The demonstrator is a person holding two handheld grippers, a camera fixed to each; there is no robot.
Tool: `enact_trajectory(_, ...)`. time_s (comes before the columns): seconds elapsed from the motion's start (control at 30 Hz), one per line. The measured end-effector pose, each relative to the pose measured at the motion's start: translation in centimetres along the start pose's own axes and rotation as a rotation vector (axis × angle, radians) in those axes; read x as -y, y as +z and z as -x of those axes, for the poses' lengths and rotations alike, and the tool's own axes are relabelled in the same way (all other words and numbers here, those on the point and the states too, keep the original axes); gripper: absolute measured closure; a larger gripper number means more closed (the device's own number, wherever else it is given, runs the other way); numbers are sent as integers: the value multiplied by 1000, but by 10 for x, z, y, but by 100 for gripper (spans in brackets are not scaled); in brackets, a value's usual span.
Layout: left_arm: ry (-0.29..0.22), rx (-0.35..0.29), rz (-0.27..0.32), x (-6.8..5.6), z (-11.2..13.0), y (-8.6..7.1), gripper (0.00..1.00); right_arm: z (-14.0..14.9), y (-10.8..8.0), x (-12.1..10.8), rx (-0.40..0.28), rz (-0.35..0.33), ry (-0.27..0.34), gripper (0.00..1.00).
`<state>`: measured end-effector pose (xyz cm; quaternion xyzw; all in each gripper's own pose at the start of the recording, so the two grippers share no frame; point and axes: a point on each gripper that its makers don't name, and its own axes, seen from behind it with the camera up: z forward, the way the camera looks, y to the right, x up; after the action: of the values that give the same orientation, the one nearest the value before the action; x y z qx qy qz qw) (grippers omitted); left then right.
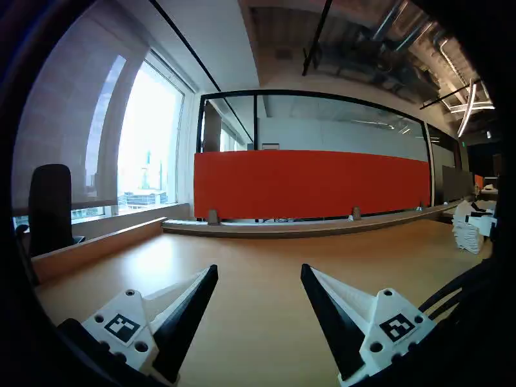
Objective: Fold towel
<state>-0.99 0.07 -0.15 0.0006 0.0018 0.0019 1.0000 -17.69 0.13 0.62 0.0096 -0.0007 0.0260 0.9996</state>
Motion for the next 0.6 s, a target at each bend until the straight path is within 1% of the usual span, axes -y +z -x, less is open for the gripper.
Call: enact_trajectory(0.6, 0, 0, 0, 0, 0, 0, 5, 0, 0, 0, 1, 0, 0, 5)
